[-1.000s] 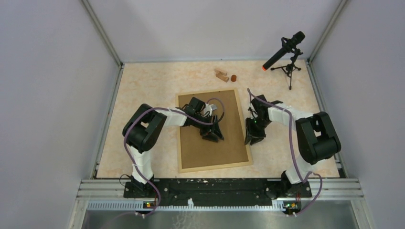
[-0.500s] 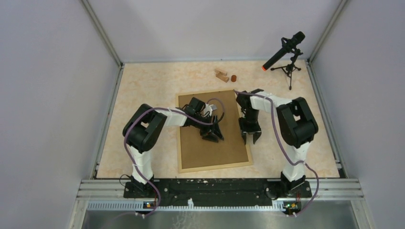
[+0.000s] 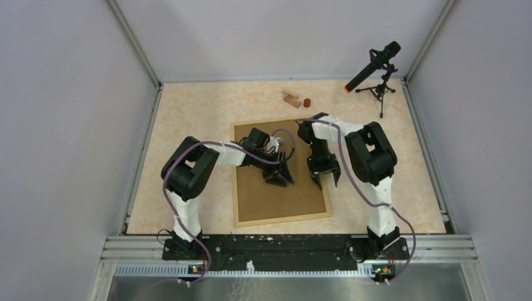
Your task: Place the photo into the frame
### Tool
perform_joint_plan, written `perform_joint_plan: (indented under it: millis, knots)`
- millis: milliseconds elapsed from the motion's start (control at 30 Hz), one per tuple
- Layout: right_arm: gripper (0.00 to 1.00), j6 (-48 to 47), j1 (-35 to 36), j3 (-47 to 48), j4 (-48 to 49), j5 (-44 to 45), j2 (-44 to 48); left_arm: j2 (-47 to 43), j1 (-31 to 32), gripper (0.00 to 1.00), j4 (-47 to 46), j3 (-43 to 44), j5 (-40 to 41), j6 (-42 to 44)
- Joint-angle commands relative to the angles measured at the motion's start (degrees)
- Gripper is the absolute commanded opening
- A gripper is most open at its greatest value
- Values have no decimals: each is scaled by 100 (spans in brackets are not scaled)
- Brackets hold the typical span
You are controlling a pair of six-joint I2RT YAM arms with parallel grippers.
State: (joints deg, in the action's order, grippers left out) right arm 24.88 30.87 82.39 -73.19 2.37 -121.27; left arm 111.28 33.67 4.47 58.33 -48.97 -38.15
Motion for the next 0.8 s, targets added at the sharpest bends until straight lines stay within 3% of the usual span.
perform_joint_plan:
  millis: [0,167,267,367,533,667,767]
  knots:
    - [62,506,254,13,2417,751,-1572,283,57,54,223,-258,729,199]
    - [62,436,265,534,2096,875,-2091,229,75,54,195,-276,707,178]
    - [68,354,271,610,2185,700,-2056,203,77,54,186,-278,677,173]
    - [74,139,241,358,2543,-128,-1330,149,77,54,267,-225,711,249]
    - [78,-279,-144,-168,2756,-979,965,-145,78,62,509,30,727,540]
    - [76,-528,-841,-558,2710,-1411,2103,-446,58,66,974,490,732,800]
    - [71,-617,-1338,-837,2948,-1466,2404,-575,-33,67,1075,803,620,720]
